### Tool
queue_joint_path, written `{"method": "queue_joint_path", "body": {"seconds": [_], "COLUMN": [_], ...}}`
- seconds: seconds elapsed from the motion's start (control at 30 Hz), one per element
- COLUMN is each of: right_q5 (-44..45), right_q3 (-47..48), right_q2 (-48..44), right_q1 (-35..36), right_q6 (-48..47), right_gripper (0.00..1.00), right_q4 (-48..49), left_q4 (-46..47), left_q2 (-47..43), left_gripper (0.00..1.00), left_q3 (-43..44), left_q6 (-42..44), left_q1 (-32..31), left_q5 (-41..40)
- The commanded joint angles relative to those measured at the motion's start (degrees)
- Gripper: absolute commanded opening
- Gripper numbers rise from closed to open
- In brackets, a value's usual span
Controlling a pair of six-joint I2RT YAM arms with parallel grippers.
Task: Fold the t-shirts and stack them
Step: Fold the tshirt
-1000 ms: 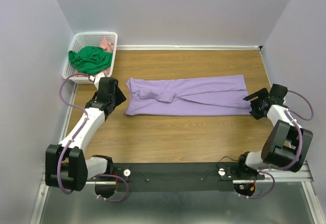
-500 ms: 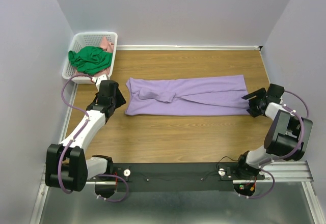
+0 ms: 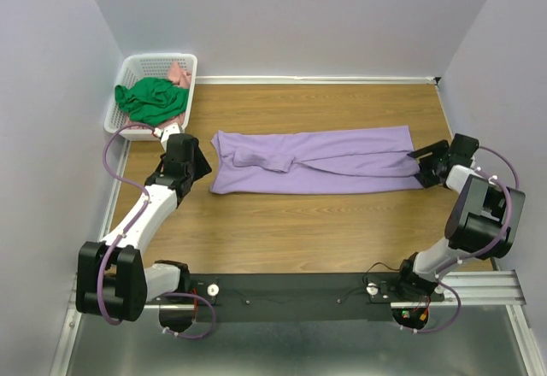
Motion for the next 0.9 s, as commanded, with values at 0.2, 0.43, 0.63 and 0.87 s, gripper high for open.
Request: {"method": "queue_joint_path", "body": {"seconds": [0.2, 0.43, 0.63, 0.87], "right_q5": [-4.8, -4.6, -4.1, -7.2], "right_q3": [10.6, 18.7, 20.0, 10.9], "right_q2": [6.9, 13.3, 9.4, -1.4], "right_q1": [2.4, 5.1, 5.2, 5.1], "right_q6": [2.8, 0.3, -6.7, -12.4], "right_gripper": [0.78, 0.78, 0.77, 0.72], "right_q4": [0.8, 0.8, -2.8, -6.1], "left_q4": [1.1, 1.6, 1.3, 1.3], "left_q2": [-0.7, -0.4, -1.2, 0.9], "left_gripper": [0.63, 0.63, 0.63, 0.63], "left_q3": [-0.8, -1.0, -0.2, 3.0], "left_q6": [-0.2, -0.1, 0.5, -1.7], "left_q1": [0.3, 0.3, 0.3, -3.1], "left_q5": [-0.8, -0.3, 1.6, 6.5]}}
